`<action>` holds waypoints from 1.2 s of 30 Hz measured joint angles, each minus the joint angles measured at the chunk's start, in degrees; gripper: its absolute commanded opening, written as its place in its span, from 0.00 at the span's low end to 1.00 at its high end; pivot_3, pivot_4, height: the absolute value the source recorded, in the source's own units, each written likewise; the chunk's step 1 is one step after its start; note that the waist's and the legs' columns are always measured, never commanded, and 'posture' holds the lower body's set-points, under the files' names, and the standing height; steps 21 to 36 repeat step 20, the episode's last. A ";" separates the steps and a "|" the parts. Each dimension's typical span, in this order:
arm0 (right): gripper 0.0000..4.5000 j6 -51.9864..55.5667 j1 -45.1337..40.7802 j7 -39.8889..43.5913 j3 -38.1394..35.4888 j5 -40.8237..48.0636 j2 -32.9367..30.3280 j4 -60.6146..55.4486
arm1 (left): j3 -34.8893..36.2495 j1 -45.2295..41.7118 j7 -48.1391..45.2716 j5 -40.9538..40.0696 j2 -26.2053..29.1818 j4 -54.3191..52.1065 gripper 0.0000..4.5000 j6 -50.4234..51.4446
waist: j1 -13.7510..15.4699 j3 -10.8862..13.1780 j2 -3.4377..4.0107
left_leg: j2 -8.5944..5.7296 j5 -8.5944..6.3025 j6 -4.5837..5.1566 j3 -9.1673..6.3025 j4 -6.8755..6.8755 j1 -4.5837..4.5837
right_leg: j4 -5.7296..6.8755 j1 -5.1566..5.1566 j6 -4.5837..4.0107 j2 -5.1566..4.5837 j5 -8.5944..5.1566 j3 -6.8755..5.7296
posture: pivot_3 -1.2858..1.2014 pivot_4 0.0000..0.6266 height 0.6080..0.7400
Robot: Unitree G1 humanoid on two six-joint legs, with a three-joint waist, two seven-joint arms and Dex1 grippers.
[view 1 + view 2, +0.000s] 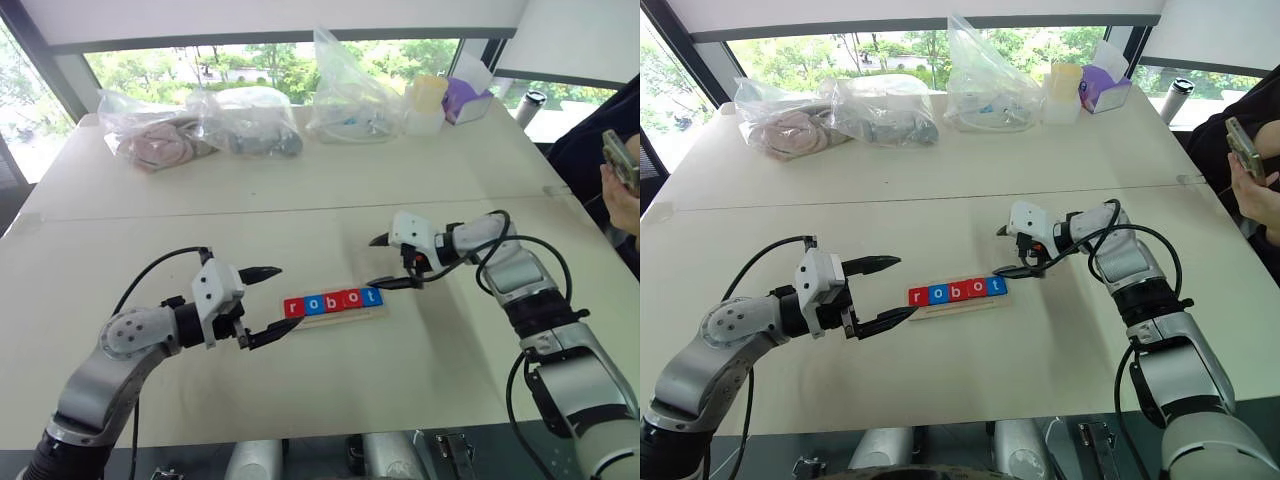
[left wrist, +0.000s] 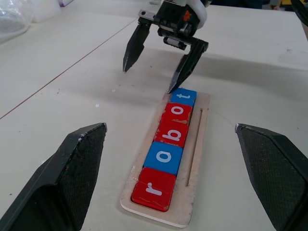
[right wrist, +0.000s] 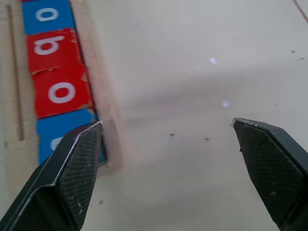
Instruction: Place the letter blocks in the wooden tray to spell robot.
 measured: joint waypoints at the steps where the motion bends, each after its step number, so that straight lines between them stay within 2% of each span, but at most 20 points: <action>1: 0.98 0.43 0.06 0.20 0.00 0.02 -0.01 -0.27 | 0.00 0.00 0.00 0.00 0.00 0.00 1.00 0.00 | 0.00 0.00 0.00 | 0.00 0.00 0.00 0.00 0.00 0.00 | 0.00 0.00 0.00 0.00 0.00 0.00 | 0.52 0.24 1.00; 8: 0.98 5.68 0.76 -0.35 -1.55 1.75 -1.15 -6.54 | 0.08 0.34 0.25 -0.07 0.48 -0.34 1.00 0.89 | 0.02 0.00 0.00 | 0.00 0.00 0.00 -0.01 0.00 -0.01 | 0.00 0.00 0.00 0.00 0.00 0.00 | 0.52 0.24 1.00; 11: 0.98 11.65 4.74 -0.46 -5.01 5.03 -4.96 -15.30 | 0.70 2.15 0.81 0.45 1.69 -0.80 1.00 1.28 | 0.40 0.00 0.00 | -0.01 0.00 0.00 -0.03 -0.01 -0.04 | -0.01 0.00 0.02 -0.04 -0.01 -0.01 | 0.52 0.24 1.00; 15: 0.98 20.14 15.59 0.21 -10.19 10.40 -12.38 -28.86 | 3.58 5.66 0.89 0.30 4.04 -1.41 1.00 2.17 | 1.14 0.00 0.01 | -0.01 -0.01 0.01 -0.01 -0.01 -0.03 | -0.04 -0.01 -0.15 -0.04 -0.12 -0.01 | 0.52 0.24 1.00; 20: 0.98 28.75 20.68 0.01 -14.99 16.81 -17.72 -39.55 | 7.89 7.73 0.04 -2.82 6.04 -3.42 1.00 4.08 | 1.00 0.01 0.02 | 0.03 -0.01 0.00 0.03 0.03 0.02 | -0.03 -0.01 -0.13 -0.01 -0.20 -0.01 | 0.52 0.24 1.00; 36: 0.98 28.75 20.68 0.01 -14.99 16.81 -17.72 -39.55 | 7.89 7.73 0.04 -2.82 6.04 -3.42 1.00 4.08 | 1.00 0.01 0.02 | 0.03 -0.01 0.00 0.03 0.03 0.02 | -0.03 -0.01 -0.13 -0.01 -0.20 -0.01 | 0.52 0.24 1.00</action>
